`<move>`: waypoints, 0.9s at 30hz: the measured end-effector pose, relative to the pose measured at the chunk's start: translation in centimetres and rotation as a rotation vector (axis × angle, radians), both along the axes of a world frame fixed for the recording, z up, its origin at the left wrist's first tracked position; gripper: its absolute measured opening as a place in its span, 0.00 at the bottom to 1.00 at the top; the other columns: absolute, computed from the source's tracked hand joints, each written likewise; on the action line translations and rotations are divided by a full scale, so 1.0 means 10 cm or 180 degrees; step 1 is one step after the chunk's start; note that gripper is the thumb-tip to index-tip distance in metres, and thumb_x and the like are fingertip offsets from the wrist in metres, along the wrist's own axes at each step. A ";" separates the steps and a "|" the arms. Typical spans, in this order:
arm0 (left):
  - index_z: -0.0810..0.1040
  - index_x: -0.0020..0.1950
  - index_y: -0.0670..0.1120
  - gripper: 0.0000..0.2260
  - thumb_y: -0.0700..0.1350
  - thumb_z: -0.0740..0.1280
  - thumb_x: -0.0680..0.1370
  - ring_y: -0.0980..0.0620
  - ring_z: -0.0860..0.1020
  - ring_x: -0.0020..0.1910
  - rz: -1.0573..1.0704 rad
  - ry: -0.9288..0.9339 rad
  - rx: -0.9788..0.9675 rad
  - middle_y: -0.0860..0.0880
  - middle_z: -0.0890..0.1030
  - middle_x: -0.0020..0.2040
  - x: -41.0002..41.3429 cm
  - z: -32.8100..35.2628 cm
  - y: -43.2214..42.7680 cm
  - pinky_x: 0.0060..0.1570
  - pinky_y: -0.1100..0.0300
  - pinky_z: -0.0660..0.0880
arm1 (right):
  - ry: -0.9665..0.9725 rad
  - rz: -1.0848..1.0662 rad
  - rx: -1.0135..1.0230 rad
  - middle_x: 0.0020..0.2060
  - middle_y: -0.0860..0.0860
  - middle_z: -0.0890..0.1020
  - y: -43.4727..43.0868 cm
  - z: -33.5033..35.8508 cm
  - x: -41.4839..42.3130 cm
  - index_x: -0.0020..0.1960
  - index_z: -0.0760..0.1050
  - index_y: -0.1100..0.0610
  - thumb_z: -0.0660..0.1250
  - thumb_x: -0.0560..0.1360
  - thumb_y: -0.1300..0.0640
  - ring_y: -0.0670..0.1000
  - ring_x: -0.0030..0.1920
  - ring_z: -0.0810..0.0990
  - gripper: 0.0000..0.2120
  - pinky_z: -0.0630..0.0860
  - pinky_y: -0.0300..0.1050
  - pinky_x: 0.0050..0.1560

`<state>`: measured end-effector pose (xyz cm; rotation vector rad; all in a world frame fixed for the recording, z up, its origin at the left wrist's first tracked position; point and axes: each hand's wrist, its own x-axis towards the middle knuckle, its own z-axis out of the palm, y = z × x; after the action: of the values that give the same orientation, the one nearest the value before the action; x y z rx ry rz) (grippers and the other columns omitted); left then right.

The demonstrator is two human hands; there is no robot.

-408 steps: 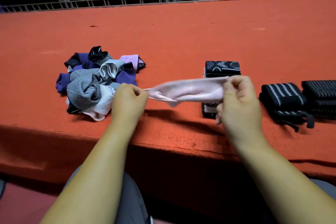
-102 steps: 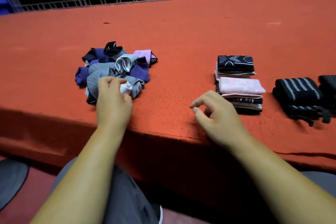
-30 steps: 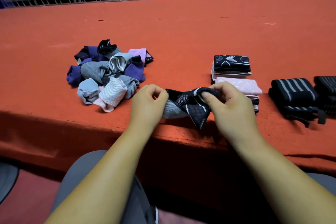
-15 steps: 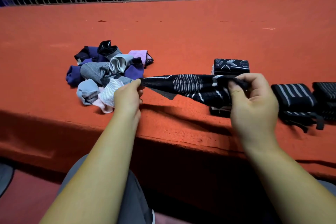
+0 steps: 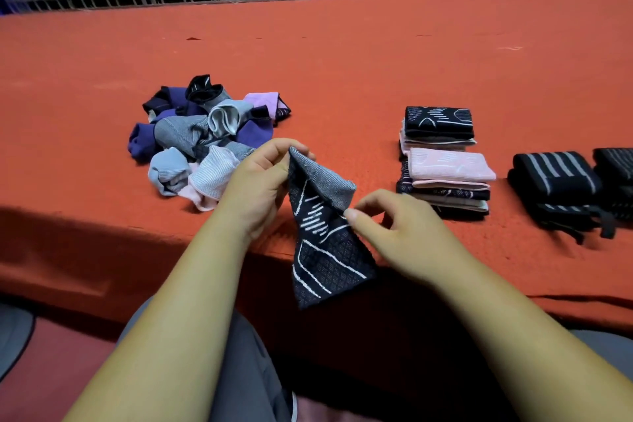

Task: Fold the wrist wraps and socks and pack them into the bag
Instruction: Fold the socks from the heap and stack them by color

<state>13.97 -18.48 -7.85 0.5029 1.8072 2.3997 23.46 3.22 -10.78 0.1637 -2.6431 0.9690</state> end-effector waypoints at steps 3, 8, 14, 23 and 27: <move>0.81 0.53 0.45 0.08 0.35 0.64 0.85 0.55 0.83 0.44 -0.0052 -0.0020 -0.0021 0.47 0.87 0.50 0.02 0.02 -0.07 0.45 0.65 0.79 | -0.0364 0.0094 0.0058 0.48 0.39 0.86 -0.13 -0.07 -0.02 0.61 0.83 0.44 0.61 0.75 0.25 0.44 0.51 0.81 0.28 0.78 0.48 0.56; 0.81 0.59 0.45 0.12 0.31 0.63 0.84 0.53 0.84 0.53 0.0227 0.0230 -0.0601 0.48 0.87 0.56 -0.04 -0.03 -0.10 0.55 0.56 0.80 | -0.0223 -0.0021 -0.0946 0.30 0.42 0.76 -0.21 -0.05 -0.04 0.39 0.78 0.53 0.75 0.77 0.44 0.40 0.33 0.71 0.16 0.70 0.45 0.39; 0.84 0.62 0.51 0.18 0.33 0.72 0.77 0.53 0.78 0.65 0.0779 0.2747 -0.2295 0.54 0.81 0.62 0.18 0.07 -0.06 0.66 0.52 0.72 | -0.0184 -0.0234 -0.1258 0.31 0.51 0.78 -0.10 0.08 -0.02 0.39 0.80 0.56 0.76 0.78 0.47 0.44 0.32 0.71 0.15 0.67 0.44 0.37; 0.87 0.60 0.54 0.11 0.52 0.77 0.78 0.46 0.77 0.55 0.0890 0.3488 -0.2950 0.56 0.81 0.57 0.08 -0.07 0.09 0.56 0.44 0.73 | -0.0424 0.0159 -0.1409 0.31 0.47 0.72 -0.04 0.08 -0.01 0.45 0.80 0.55 0.75 0.79 0.54 0.44 0.32 0.68 0.07 0.64 0.44 0.34; 0.87 0.49 0.51 0.03 0.48 0.73 0.79 0.47 0.77 0.49 0.1237 0.3296 -0.2826 0.56 0.81 0.50 0.07 -0.07 0.14 0.53 0.45 0.73 | -0.0485 0.0208 -0.1343 0.33 0.43 0.76 -0.05 0.12 0.02 0.55 0.85 0.46 0.75 0.78 0.56 0.41 0.33 0.72 0.08 0.68 0.38 0.37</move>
<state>14.66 -17.08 -8.51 1.4955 3.2897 1.1427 23.69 2.69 -9.55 0.0795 -2.5045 1.5890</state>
